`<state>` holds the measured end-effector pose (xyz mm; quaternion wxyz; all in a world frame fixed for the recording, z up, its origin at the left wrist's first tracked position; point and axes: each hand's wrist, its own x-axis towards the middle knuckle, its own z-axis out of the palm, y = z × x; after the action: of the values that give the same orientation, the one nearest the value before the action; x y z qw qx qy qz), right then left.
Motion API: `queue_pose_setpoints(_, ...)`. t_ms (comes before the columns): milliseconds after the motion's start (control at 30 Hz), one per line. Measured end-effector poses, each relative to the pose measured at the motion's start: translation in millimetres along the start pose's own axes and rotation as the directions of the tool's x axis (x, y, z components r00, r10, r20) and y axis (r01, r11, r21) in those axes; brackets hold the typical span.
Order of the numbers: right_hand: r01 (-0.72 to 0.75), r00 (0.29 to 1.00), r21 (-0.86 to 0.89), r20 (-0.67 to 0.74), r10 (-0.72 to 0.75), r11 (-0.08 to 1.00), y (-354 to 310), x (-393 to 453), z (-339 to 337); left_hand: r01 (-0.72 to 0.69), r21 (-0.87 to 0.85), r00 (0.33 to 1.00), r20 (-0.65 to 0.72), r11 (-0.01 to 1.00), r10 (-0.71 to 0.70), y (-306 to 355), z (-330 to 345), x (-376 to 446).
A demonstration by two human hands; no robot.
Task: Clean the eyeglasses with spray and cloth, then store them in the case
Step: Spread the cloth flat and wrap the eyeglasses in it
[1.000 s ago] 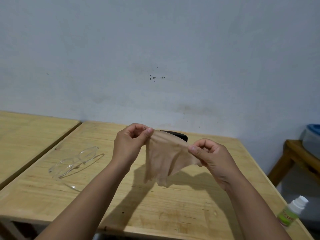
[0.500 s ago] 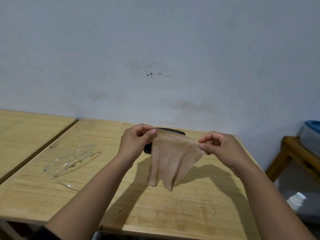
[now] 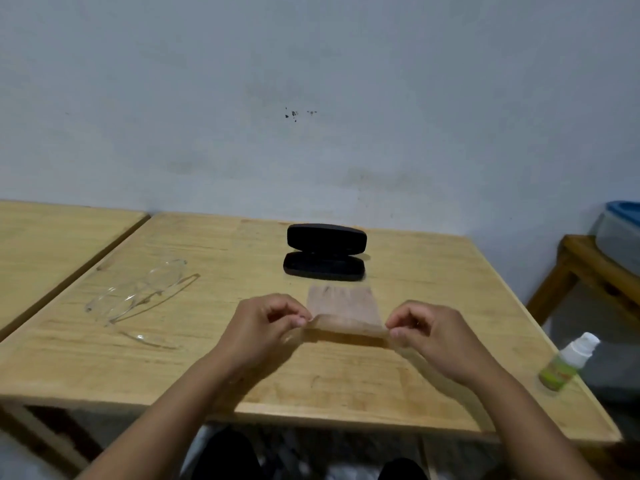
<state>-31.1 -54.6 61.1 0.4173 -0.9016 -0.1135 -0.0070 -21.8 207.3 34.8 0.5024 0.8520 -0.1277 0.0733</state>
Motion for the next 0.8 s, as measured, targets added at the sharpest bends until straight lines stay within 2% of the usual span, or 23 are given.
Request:
queue_pose_setpoints(67, -0.030, 0.997, -0.001, 0.072, 0.030, 1.000, 11, -14, 12, 0.018, 0.030, 0.997, 0.075, 0.999, -0.020, -7, 6, -18)
queue_pose_setpoints(133, -0.026, 0.993, -0.002, 0.114, 0.026, 1.000, 17, -23, 18, -0.012, 0.061, 0.996, 0.090, 0.998, 0.006, -11, 7, -28)
queue_pose_setpoints(267, -0.012, 0.992, 0.016, 0.129, 0.010, 1.000, 24, -31, 22, -0.104, 0.142, 0.989, 0.121, 0.984, 0.087, -16, 7, -34)
queue_pose_setpoints(433, -0.056, 0.976, 0.076, 0.216, 0.039, 0.995, 22, -37, 18, -0.159, 0.094, 0.948, 0.294, 0.983, 0.125, -13, 4, -40)
queue_pose_setpoints(533, -0.066, 0.996, 0.052, 0.060, 0.062, 0.996, 20, -33, 14, -0.085, 0.085, 0.977, 0.201, 0.993, 0.067, -9, 3, -35)
queue_pose_setpoints(633, -0.087, 0.989, -0.013, -0.122, 0.085, 0.996, 18, -15, 23, -0.032, 0.265, 0.999, 0.021, 0.964, 0.027, -10, 13, -16)
queue_pose_setpoints(700, -0.075, 0.987, -0.103, -0.151, 0.059, 0.992, 17, 2, 33, -0.017, 0.394, 1.000, -0.016, 0.919, 0.026, -11, 24, -3)
queue_pose_setpoints(800, -0.035, 0.994, -0.239, -0.111, 0.009, 0.970, 16, 25, 44, -0.044, 0.488, 0.999, 0.036, 0.872, 0.030, -14, 37, 13)
